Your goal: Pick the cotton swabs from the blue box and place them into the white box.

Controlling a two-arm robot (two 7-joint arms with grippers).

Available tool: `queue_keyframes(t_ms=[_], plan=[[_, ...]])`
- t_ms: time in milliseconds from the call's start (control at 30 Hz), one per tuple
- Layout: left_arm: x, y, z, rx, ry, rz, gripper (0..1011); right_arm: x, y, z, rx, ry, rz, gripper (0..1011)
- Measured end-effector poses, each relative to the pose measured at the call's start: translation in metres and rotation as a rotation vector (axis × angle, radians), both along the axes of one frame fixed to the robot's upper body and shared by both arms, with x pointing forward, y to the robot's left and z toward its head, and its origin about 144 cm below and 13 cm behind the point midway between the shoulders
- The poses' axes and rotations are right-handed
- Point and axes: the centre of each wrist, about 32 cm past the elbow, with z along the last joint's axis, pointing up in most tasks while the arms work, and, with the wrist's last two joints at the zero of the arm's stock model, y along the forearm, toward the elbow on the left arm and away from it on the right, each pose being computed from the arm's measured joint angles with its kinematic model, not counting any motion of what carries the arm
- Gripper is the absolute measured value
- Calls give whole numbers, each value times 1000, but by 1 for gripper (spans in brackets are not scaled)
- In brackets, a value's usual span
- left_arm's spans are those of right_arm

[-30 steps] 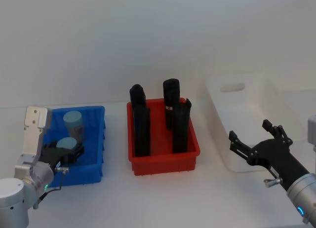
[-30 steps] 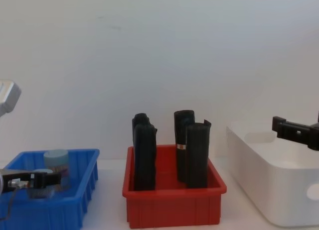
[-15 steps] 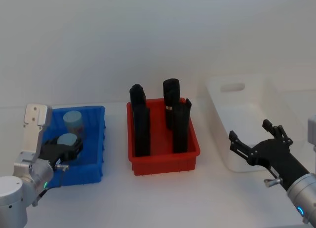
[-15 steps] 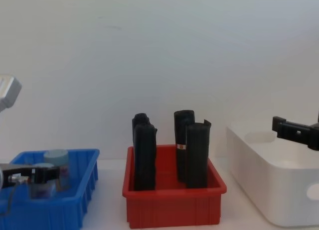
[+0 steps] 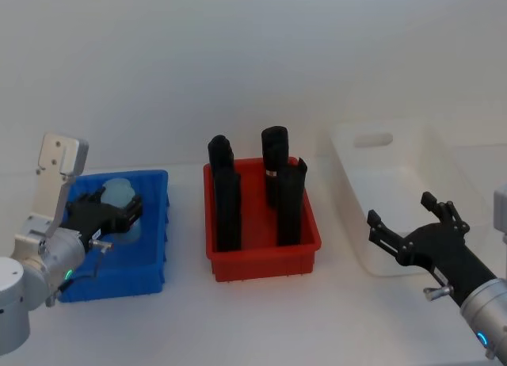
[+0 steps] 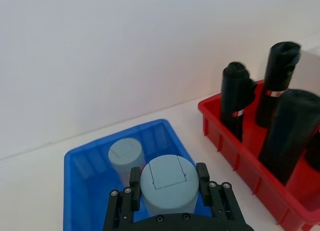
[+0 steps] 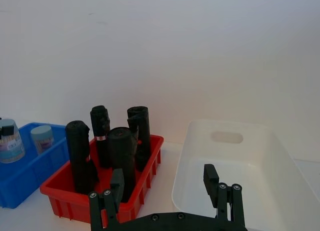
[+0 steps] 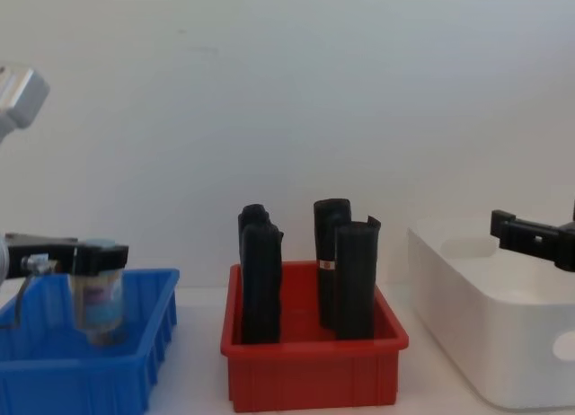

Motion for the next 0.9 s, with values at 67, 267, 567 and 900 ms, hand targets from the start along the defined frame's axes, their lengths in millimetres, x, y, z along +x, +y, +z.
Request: queue_keyframes(t_ms=[67,267,567,900], plan=[[-1,0,5,4,-3,-20,670,0,0,0,0,0,0,1002],[-3,-1,28,18,-20,-100,670,0,0,0,0,0,0,1002],[-4,-5,59,24,-19,-234,670,0,0,0,0,0,0,1001],[-3,-11,86,9,-9,-390,670,0,0,0,0,0,0,1002]])
